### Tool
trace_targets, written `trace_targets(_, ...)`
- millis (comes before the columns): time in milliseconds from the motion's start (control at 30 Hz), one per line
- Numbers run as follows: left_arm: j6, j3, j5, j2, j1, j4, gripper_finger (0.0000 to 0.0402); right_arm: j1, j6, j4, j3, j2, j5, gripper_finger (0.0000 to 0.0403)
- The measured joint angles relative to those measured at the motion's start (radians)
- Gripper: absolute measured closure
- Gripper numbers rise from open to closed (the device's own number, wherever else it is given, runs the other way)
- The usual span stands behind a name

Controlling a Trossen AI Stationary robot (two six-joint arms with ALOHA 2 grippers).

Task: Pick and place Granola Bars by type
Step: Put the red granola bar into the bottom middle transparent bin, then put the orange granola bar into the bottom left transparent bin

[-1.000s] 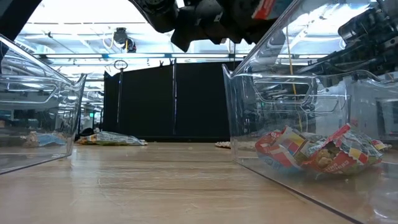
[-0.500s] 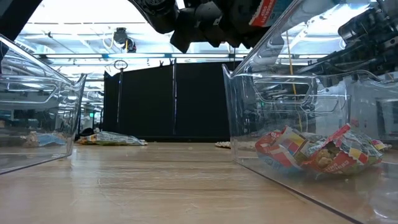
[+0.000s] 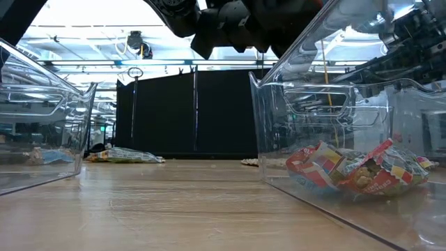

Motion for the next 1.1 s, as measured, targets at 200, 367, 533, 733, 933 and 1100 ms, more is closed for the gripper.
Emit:
trace_targets(200,-0.003,0.0,0.0,0.0,0.0,0.0,0.0266,0.0,0.0,0.0,0.0,0.0,0.0,0.0289)
trace_targets(367,-0.014,0.0,0.004,0.0,0.006,-0.002,0.0241,0.0,0.0,0.0,0.0,0.0,0.0,0.0289)
trace_targets(533,-0.054,-0.002,0.038,-0.064,0.04,-0.167,0.0234,0.0,0.0,0.0,0.0,0.0,0.0,0.0289)
trace_targets(733,0.052,-0.002,-0.106,-0.186,0.055,-0.452,0.0234,0.0,0.0,0.0,0.0,0.0,0.0,0.0289)
trace_targets(933,0.151,-0.019,-0.364,-0.327,0.038,-0.63,0.0234,0.0,0.0,-0.002,0.0,0.001,0.0,0.0289)
trace_targets(1100,0.151,-0.187,-0.487,-0.473,0.028,-0.533,0.0234,0.0,0.0,-0.002,0.0,0.005,0.0,0.0289)
